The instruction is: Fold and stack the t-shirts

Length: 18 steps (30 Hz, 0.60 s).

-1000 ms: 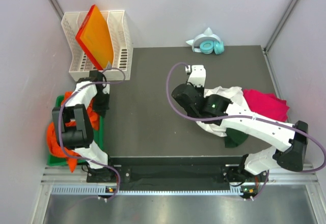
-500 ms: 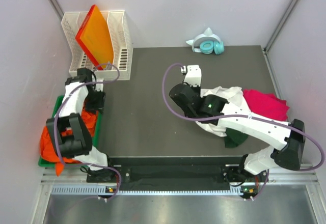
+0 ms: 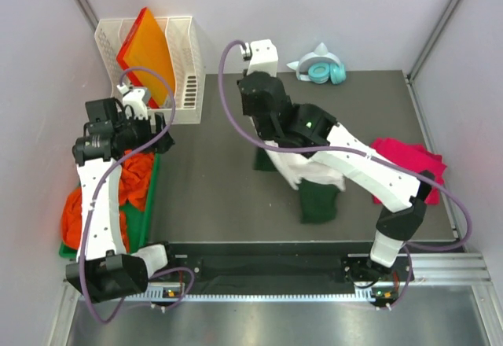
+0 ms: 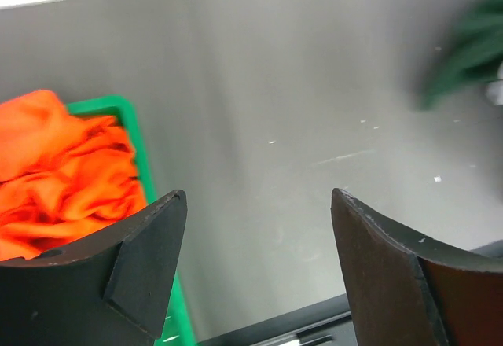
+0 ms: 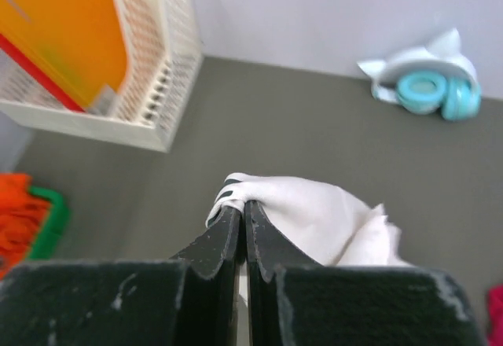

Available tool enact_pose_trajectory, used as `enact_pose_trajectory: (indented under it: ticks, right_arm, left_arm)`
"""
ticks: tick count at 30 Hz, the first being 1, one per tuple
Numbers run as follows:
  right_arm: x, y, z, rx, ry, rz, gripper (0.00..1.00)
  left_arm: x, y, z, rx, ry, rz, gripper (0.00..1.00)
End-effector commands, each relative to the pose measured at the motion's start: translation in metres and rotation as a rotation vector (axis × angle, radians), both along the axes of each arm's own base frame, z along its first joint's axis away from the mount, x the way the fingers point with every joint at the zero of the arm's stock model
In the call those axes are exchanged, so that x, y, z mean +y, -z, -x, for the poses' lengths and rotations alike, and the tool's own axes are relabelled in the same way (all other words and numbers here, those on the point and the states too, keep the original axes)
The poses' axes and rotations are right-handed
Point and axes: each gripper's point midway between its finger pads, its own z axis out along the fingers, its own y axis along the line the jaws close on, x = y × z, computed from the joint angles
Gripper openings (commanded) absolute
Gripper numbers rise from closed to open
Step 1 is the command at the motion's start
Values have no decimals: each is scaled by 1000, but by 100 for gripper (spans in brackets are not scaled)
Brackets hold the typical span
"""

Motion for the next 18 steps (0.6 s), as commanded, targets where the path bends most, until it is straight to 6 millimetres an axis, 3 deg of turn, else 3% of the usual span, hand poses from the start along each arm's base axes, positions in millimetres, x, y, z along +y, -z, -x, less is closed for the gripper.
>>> enact_pose_trajectory:
  ticks: [1, 5, 9, 12, 17, 18]
  right_arm:
    - [41, -24, 8, -29, -148, -61, 0]
    - [71, 15, 29, 29, -222, -39, 0]
    - [75, 46, 38, 84, -235, -24, 0]
    - [67, 54, 39, 88, -220, -16, 0]
    - [23, 64, 22, 85, -92, 30, 0]
    - [12, 56, 20, 76, -72, 14, 0]
  left_arm:
    - [-18, 0, -9, -15, 14, 136, 78]
    - [-21, -3, -9, -20, 6, 163, 78]
    - [-22, -3, -10, -22, 3, 180, 78]
    - [-27, 2, -11, -19, 17, 205, 77]
    - [-31, 12, -14, -19, 9, 249, 77]
    - [-31, 18, -14, -7, 0, 256, 77]
